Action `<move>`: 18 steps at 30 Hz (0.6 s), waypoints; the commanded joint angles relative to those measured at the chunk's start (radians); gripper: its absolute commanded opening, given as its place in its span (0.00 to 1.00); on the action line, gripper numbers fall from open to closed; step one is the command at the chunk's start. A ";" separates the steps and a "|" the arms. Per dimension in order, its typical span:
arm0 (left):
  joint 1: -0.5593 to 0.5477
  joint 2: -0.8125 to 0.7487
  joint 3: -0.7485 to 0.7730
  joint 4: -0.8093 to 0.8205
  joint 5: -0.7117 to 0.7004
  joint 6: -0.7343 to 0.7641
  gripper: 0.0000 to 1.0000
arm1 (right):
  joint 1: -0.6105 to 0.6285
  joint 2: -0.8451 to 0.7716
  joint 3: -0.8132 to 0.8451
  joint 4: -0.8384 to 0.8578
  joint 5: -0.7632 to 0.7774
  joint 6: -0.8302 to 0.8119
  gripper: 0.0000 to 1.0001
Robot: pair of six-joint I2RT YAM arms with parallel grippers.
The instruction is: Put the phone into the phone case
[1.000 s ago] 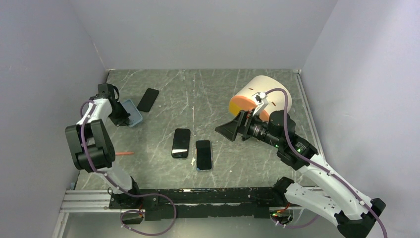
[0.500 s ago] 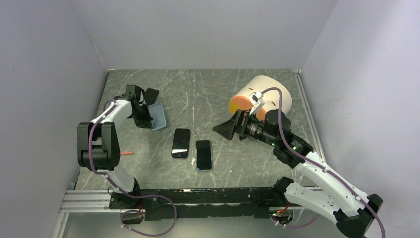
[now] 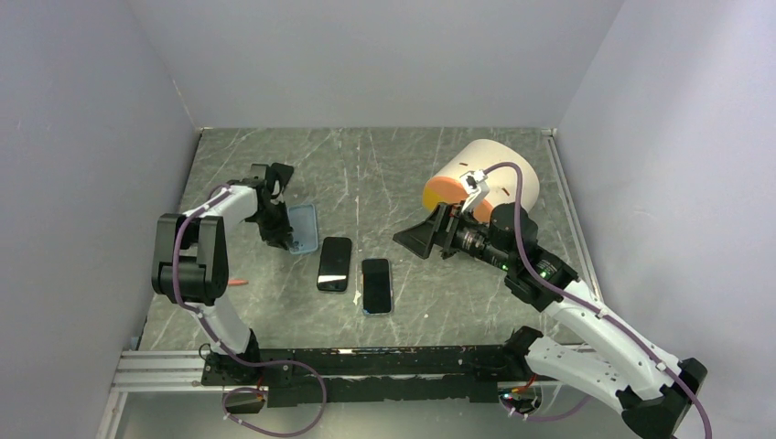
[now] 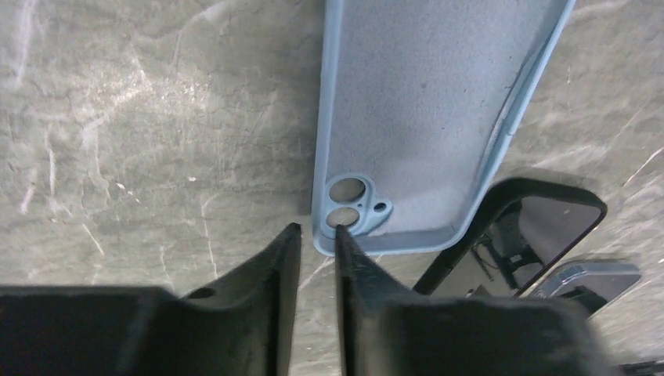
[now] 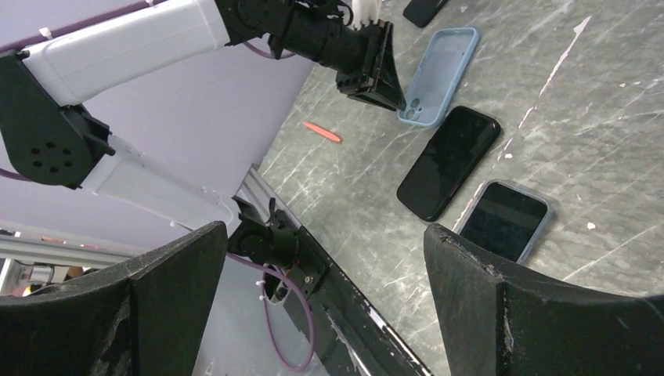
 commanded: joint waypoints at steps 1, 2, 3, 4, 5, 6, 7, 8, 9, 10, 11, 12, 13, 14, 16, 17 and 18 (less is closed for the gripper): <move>0.003 -0.016 0.039 -0.024 -0.024 -0.011 0.39 | 0.003 -0.001 0.018 0.039 -0.003 -0.018 0.99; 0.003 -0.024 0.046 -0.028 -0.029 -0.013 0.46 | 0.002 0.001 0.021 0.034 0.000 -0.020 0.99; 0.003 -0.031 0.054 -0.033 -0.031 -0.011 0.51 | 0.003 0.001 0.023 0.032 0.000 -0.023 0.99; 0.003 -0.039 0.067 -0.038 -0.036 -0.006 0.54 | 0.003 0.002 0.023 0.032 0.001 -0.022 0.99; 0.003 -0.043 0.083 -0.044 -0.040 0.003 0.58 | 0.003 0.003 0.023 0.031 0.000 -0.023 0.99; 0.003 -0.045 0.106 -0.050 -0.049 0.016 0.62 | 0.003 0.003 0.023 0.030 -0.001 -0.022 0.99; 0.003 -0.044 0.122 -0.056 -0.067 0.035 0.67 | 0.002 0.003 0.023 0.030 -0.002 -0.023 0.99; 0.004 -0.037 0.158 -0.063 -0.097 0.051 0.72 | 0.002 0.005 0.026 0.028 -0.003 -0.026 0.99; 0.005 -0.023 0.187 -0.066 -0.119 0.076 0.75 | 0.002 0.008 0.029 0.025 -0.003 -0.028 0.99; 0.009 -0.006 0.221 -0.066 -0.137 0.092 0.78 | 0.003 0.011 0.034 0.019 -0.003 -0.031 0.99; 0.018 0.017 0.257 -0.073 -0.154 0.106 0.80 | 0.003 0.015 0.041 0.011 -0.002 -0.036 0.99; 0.030 0.044 0.300 -0.090 -0.145 0.119 0.82 | 0.003 0.018 0.050 0.003 -0.001 -0.041 0.99; 0.041 0.067 0.334 -0.091 -0.136 0.129 0.84 | 0.003 0.020 0.058 -0.007 0.002 -0.046 0.99; 0.053 0.088 0.362 -0.088 -0.134 0.137 0.85 | 0.002 0.021 0.064 -0.014 0.003 -0.050 0.99; 0.072 0.135 0.422 -0.081 -0.114 0.157 0.90 | 0.003 0.018 0.070 -0.020 0.010 -0.053 0.99; 0.086 0.158 0.453 -0.078 -0.098 0.169 0.93 | 0.003 0.015 0.072 -0.023 0.014 -0.052 0.99; 0.106 0.186 0.484 -0.073 -0.069 0.182 0.94 | 0.004 0.014 0.075 -0.025 0.018 -0.051 0.99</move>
